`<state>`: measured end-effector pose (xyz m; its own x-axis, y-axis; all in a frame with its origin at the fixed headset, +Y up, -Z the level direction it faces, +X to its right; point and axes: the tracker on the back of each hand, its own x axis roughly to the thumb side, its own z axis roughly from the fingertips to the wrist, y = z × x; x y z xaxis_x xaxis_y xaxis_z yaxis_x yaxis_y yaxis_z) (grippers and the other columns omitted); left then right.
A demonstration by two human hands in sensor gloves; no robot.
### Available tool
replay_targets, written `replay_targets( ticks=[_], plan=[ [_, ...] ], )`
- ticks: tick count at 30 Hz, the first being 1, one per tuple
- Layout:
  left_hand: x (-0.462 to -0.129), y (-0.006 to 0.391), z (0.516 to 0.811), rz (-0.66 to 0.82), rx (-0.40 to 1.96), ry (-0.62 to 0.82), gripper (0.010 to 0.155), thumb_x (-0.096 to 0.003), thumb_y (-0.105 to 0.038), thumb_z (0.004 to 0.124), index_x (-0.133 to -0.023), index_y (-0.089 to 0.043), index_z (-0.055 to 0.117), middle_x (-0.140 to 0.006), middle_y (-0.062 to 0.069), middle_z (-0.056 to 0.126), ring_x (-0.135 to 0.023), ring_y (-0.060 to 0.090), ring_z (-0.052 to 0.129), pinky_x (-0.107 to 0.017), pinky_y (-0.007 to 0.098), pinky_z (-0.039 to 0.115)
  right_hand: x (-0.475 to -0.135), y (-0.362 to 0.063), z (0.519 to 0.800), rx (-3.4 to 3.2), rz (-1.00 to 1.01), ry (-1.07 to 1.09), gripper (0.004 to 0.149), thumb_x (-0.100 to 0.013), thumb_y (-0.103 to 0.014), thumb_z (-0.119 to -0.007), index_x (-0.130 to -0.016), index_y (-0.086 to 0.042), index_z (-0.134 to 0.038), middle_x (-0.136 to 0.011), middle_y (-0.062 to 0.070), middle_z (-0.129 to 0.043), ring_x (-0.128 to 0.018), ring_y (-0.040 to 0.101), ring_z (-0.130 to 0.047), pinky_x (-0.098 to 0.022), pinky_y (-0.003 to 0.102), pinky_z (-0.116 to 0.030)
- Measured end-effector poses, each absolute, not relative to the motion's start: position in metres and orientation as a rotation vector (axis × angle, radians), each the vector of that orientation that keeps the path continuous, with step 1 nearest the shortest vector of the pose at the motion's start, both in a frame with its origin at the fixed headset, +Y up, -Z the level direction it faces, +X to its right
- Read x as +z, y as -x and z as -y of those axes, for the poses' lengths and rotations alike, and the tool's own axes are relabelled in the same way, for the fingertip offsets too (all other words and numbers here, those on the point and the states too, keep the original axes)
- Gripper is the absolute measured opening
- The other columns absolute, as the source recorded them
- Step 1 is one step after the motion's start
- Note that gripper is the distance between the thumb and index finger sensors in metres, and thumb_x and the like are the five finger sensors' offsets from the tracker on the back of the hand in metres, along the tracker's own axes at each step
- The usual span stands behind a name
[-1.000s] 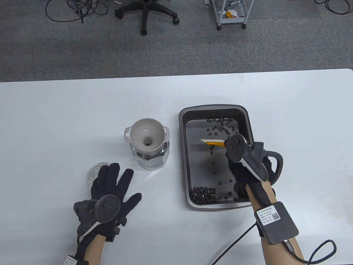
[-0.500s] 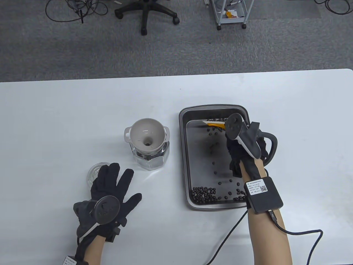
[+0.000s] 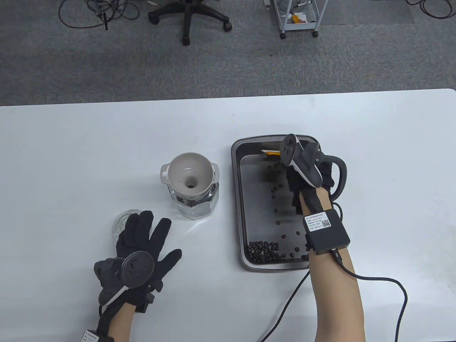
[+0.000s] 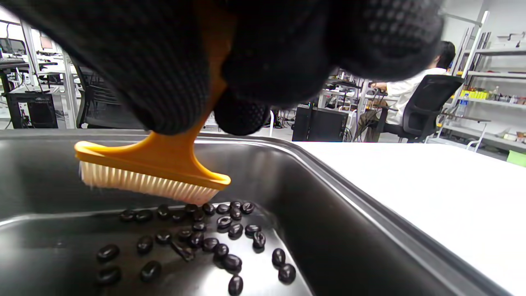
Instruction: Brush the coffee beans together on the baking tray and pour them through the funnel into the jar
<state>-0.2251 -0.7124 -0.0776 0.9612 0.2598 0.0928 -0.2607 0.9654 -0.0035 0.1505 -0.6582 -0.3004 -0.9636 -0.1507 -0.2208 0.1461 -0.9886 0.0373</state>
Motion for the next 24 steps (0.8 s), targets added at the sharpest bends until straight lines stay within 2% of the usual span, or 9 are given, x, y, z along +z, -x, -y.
replay_targets(
  ticks=[6, 13, 20, 24],
  plan=[
    [-0.077, 0.227, 0.71, 0.084, 0.276, -0.029, 0.082, -0.0411, -0.079, 0.077, -0.111, -0.048, 0.045, -0.126, 0.004, 0.037, -0.116, 0.042, 0.034, -0.08, 0.063, 0.049, -0.297, -0.149, 0.667, -2.948, 0.108, -0.307, 0.034, -0.039, -0.045, -0.094, -0.073, -0.045, -0.094, -0.076, -0.009, -0.102, -0.033, 0.004, -0.096, -0.029, 0.031, -0.09],
    [-0.075, 0.231, 0.707, 0.068, 0.264, -0.047, 0.082, -0.0411, -0.079, 0.077, -0.111, -0.048, 0.045, -0.126, 0.004, 0.037, -0.116, 0.041, 0.033, -0.08, 0.063, 0.048, -0.287, -0.147, 0.661, -2.932, 0.22, -0.243, 0.035, -0.04, -0.045, -0.094, -0.075, -0.044, -0.094, -0.077, -0.007, -0.101, -0.032, 0.004, -0.096, -0.028, 0.031, -0.09],
    [-0.071, 0.226, 0.702, 0.083, 0.228, -0.077, 0.082, -0.041, -0.079, 0.077, -0.111, -0.048, 0.045, -0.126, 0.004, 0.037, -0.116, 0.041, 0.033, -0.08, 0.063, 0.048, -0.29, -0.145, 0.641, -2.977, 0.15, -0.248, 0.036, -0.04, -0.045, -0.093, -0.077, -0.045, -0.091, -0.08, -0.006, -0.099, -0.032, 0.005, -0.095, -0.028, 0.032, -0.089],
    [-0.069, 0.225, 0.7, 0.091, 0.214, -0.091, 0.082, -0.0408, -0.079, 0.077, -0.111, -0.048, 0.045, -0.126, 0.004, 0.037, -0.116, 0.041, 0.033, -0.08, 0.063, 0.049, -0.3, -0.137, 0.646, -2.945, 0.149, -0.259, 0.036, -0.04, -0.045, -0.093, -0.077, -0.045, -0.091, -0.079, -0.006, -0.099, -0.032, 0.005, -0.095, -0.028, 0.032, -0.089]
  ],
)
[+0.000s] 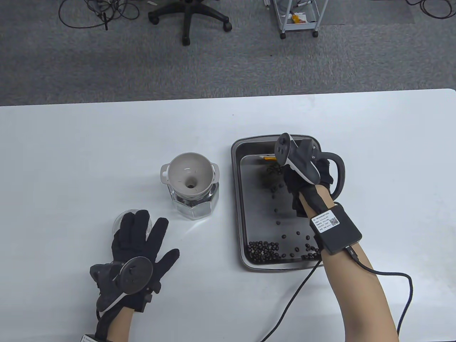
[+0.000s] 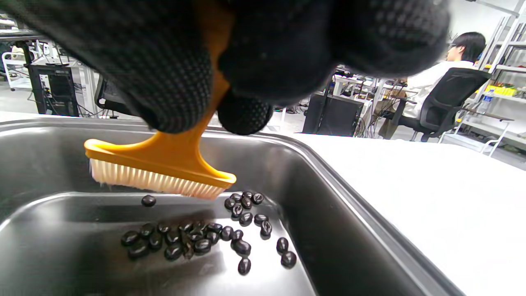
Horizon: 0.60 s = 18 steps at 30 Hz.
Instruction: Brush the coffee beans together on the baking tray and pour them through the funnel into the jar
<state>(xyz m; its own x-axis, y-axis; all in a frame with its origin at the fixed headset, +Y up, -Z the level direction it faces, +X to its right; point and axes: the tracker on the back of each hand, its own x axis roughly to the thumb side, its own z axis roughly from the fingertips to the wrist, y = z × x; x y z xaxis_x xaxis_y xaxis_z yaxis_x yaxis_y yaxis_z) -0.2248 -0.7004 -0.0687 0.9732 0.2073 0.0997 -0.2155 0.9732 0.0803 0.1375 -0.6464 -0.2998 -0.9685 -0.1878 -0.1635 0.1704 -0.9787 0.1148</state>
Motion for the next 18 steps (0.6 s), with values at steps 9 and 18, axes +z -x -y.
replay_targets(
  ticks=[9, 18],
  plan=[
    [-0.069, 0.229, 0.704, 0.07, 0.187, -0.077, 0.082, -0.0408, -0.079, 0.076, -0.111, -0.047, 0.046, -0.126, 0.004, 0.037, -0.115, 0.041, 0.033, -0.08, 0.063, 0.049, -0.303, -0.13, 0.659, -2.915, 0.212, -0.23, 0.035, -0.041, -0.046, -0.093, -0.076, -0.044, -0.093, -0.078, -0.007, -0.101, -0.03, 0.004, -0.095, -0.026, 0.031, -0.089],
    [-0.066, 0.232, 0.703, 0.05, 0.161, -0.082, 0.082, -0.0407, -0.079, 0.076, -0.11, -0.048, 0.046, -0.126, 0.004, 0.037, -0.116, 0.041, 0.033, -0.08, 0.063, 0.048, -0.284, -0.137, 0.644, -2.902, 0.229, -0.202, 0.037, -0.041, -0.046, -0.093, -0.078, -0.044, -0.091, -0.08, -0.006, -0.1, -0.031, 0.005, -0.095, -0.027, 0.031, -0.089]
  ],
)
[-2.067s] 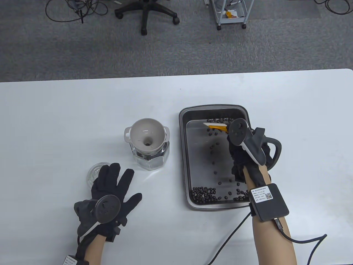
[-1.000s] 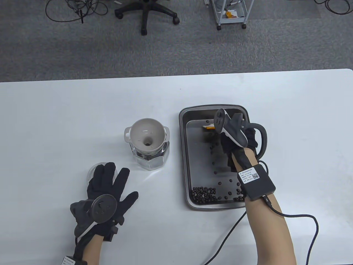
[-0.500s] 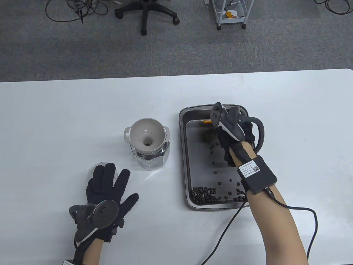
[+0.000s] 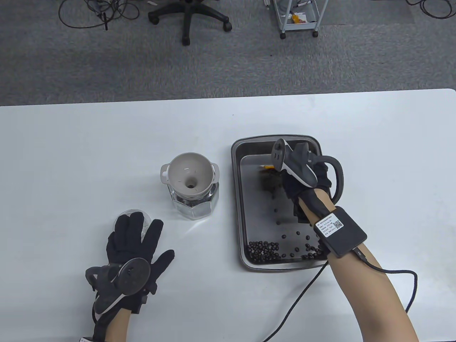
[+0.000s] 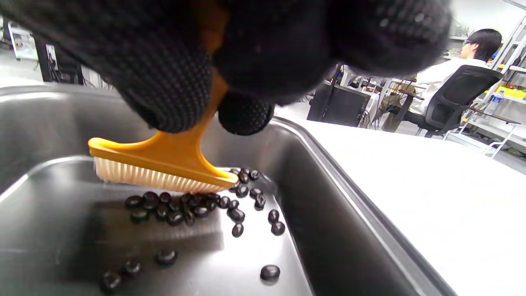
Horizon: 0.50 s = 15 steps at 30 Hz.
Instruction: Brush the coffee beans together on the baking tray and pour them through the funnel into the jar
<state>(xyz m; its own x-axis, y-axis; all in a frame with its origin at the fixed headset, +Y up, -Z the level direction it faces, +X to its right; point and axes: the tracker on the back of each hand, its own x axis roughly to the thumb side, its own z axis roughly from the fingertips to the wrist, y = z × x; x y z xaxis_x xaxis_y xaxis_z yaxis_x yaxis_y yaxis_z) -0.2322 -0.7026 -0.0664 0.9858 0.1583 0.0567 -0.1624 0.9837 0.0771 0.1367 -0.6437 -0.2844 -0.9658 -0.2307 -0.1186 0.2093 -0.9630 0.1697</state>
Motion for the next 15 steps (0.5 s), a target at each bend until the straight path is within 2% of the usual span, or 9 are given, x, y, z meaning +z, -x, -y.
replay_targets(
  ticks=[5, 15],
  plan=[
    [-0.065, 0.237, 0.701, 0.019, 0.154, -0.093, 0.082, -0.0408, -0.079, 0.076, -0.11, -0.048, 0.046, -0.126, 0.004, 0.038, -0.116, 0.041, 0.032, -0.08, 0.063, 0.048, -0.287, -0.138, 0.634, -2.923, 0.177, -0.199, 0.037, -0.041, -0.046, -0.093, -0.078, -0.045, -0.09, -0.08, -0.005, -0.099, -0.031, 0.005, -0.095, -0.027, 0.032, -0.089],
    [-0.061, 0.244, 0.705, -0.01, 0.159, -0.081, 0.082, -0.0408, -0.079, 0.076, -0.11, -0.048, 0.046, -0.126, 0.004, 0.038, -0.115, 0.041, 0.033, -0.08, 0.063, 0.048, -0.292, -0.133, 0.661, -2.854, 0.172, -0.18, 0.034, -0.04, -0.046, -0.093, -0.075, -0.046, -0.093, -0.077, -0.008, -0.101, -0.03, 0.004, -0.095, -0.026, 0.03, -0.089]
  ],
)
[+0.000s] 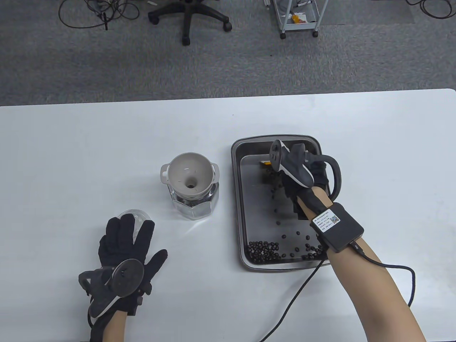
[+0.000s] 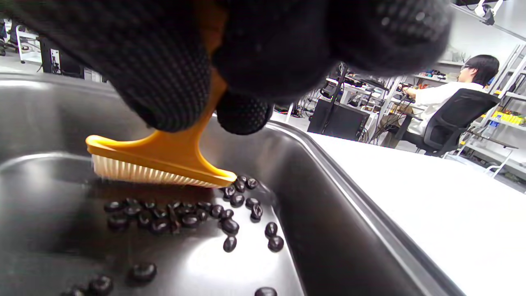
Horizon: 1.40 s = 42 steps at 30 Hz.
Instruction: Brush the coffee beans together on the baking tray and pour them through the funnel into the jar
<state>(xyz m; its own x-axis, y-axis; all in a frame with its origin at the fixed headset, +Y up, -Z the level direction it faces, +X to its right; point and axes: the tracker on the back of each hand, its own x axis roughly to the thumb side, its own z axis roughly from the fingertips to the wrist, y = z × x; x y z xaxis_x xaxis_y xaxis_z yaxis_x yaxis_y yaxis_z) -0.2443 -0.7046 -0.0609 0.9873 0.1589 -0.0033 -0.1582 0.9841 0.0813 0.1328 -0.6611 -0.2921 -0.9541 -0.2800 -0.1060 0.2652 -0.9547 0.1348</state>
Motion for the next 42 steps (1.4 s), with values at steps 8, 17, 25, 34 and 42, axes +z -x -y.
replay_targets(
  ticks=[8, 17, 25, 34, 42],
  plan=[
    [-0.065, 0.245, 0.708, -0.002, 0.186, -0.06, 0.082, -0.0409, -0.078, 0.076, -0.11, -0.048, 0.046, -0.126, 0.003, 0.037, -0.116, 0.041, 0.032, -0.08, 0.063, 0.048, -0.281, -0.139, 0.664, -2.902, 0.291, -0.191, 0.035, -0.041, -0.045, -0.093, -0.075, -0.043, -0.094, -0.076, -0.006, -0.103, -0.027, 0.003, -0.095, -0.024, 0.03, -0.089],
    [-0.065, 0.244, 0.711, 0.006, 0.187, -0.046, 0.081, -0.041, -0.079, 0.076, -0.11, -0.048, 0.046, -0.126, 0.004, 0.037, -0.115, 0.041, 0.033, -0.08, 0.063, 0.048, -0.258, -0.141, 0.663, -2.89, 0.346, -0.159, 0.035, -0.041, -0.045, -0.094, -0.076, -0.043, -0.094, -0.076, -0.006, -0.103, -0.027, 0.003, -0.095, -0.024, 0.03, -0.089],
    [-0.063, 0.246, 0.709, -0.01, 0.19, -0.056, 0.081, -0.041, -0.078, 0.076, -0.11, -0.048, 0.046, -0.126, 0.003, 0.038, -0.115, 0.041, 0.033, -0.08, 0.063, 0.048, -0.238, -0.146, 0.663, -2.899, 0.371, -0.14, 0.035, -0.041, -0.044, -0.094, -0.075, -0.042, -0.094, -0.076, -0.005, -0.103, -0.027, 0.004, -0.095, -0.024, 0.03, -0.089],
    [-0.063, 0.245, 0.71, -0.005, 0.186, -0.049, 0.081, -0.0411, -0.078, 0.076, -0.11, -0.048, 0.046, -0.126, 0.004, 0.038, -0.115, 0.041, 0.033, -0.08, 0.063, 0.048, -0.216, -0.147, 0.661, -2.886, 0.424, -0.106, 0.035, -0.041, -0.044, -0.094, -0.076, -0.042, -0.094, -0.076, -0.005, -0.104, -0.026, 0.003, -0.095, -0.023, 0.03, -0.089],
    [-0.063, 0.245, 0.712, -0.003, 0.191, -0.043, 0.081, -0.0414, -0.078, 0.075, -0.11, -0.048, 0.046, -0.126, 0.004, 0.038, -0.115, 0.041, 0.033, -0.08, 0.063, 0.048, -0.189, -0.149, 0.661, -2.893, 0.446, -0.065, 0.036, -0.041, -0.044, -0.094, -0.077, -0.04, -0.094, -0.076, -0.004, -0.105, -0.026, 0.003, -0.095, -0.023, 0.03, -0.089]
  ],
)
